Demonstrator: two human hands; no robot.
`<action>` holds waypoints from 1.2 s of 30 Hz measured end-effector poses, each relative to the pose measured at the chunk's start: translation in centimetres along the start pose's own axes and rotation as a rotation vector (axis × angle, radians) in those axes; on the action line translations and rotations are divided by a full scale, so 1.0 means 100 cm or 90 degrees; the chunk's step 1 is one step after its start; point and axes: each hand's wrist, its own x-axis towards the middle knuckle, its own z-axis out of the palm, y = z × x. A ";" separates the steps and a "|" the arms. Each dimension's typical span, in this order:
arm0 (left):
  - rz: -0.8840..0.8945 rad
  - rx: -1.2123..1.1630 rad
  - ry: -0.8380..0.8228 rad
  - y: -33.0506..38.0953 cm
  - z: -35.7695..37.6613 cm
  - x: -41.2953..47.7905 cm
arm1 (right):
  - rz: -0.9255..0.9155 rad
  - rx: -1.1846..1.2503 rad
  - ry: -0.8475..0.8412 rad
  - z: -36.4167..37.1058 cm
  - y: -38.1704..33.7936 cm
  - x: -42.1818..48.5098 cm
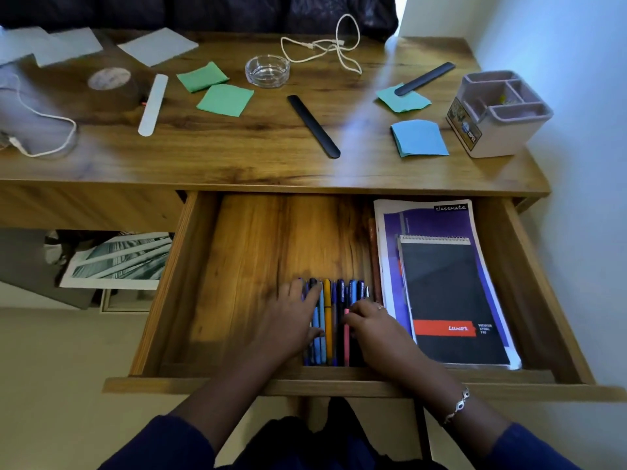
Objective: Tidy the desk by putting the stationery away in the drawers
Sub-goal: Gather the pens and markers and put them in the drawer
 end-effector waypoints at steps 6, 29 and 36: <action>0.145 0.083 -0.142 0.001 0.011 0.002 | 0.013 -0.024 -0.167 -0.001 0.011 -0.006; -0.048 -0.259 0.120 0.020 -0.010 -0.057 | 0.061 0.032 0.106 -0.020 -0.004 -0.043; 0.083 -0.142 0.311 0.020 0.001 -0.058 | -0.099 -0.058 0.234 -0.018 -0.007 -0.043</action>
